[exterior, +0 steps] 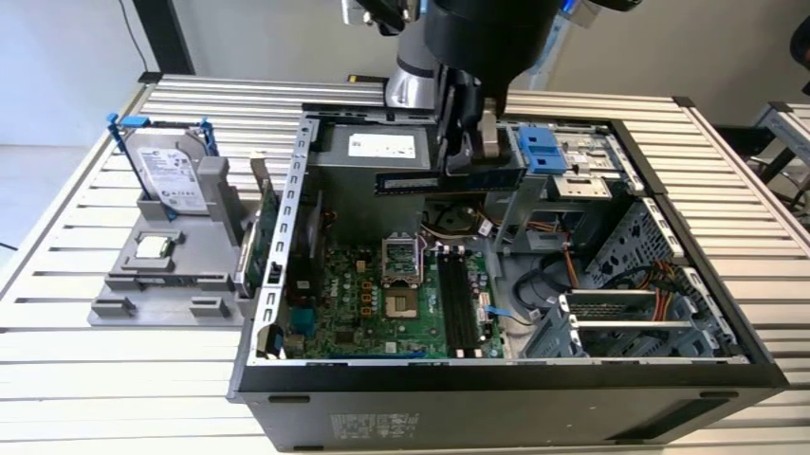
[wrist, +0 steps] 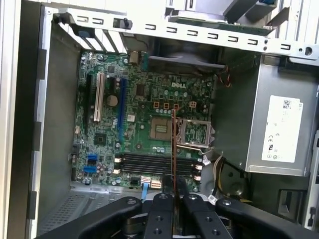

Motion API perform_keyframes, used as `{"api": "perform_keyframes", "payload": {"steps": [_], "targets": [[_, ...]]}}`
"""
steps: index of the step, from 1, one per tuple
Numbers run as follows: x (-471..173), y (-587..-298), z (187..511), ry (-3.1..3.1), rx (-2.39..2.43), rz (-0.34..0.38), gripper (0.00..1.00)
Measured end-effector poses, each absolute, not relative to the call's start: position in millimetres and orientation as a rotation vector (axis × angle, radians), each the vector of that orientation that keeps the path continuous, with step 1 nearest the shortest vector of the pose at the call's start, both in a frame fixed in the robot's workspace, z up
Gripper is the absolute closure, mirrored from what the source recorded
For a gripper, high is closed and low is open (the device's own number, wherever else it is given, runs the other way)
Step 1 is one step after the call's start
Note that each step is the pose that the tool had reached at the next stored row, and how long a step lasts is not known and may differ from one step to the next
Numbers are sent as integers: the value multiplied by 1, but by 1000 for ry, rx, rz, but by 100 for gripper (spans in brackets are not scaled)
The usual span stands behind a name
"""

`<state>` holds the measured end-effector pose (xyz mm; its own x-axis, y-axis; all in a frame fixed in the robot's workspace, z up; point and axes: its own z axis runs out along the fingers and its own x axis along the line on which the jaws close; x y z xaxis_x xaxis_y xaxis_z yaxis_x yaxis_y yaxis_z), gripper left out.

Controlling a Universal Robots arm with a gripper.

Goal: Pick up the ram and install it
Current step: 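Pick up the ram and move it above insertion slot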

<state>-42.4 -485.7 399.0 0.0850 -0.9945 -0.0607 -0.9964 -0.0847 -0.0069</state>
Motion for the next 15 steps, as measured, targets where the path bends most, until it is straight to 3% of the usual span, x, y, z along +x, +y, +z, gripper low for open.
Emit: {"api": "perform_keyframes", "payload": {"steps": [15], "targets": [[-16, -486, 399, 2090, -2283, 62, 100]]}}
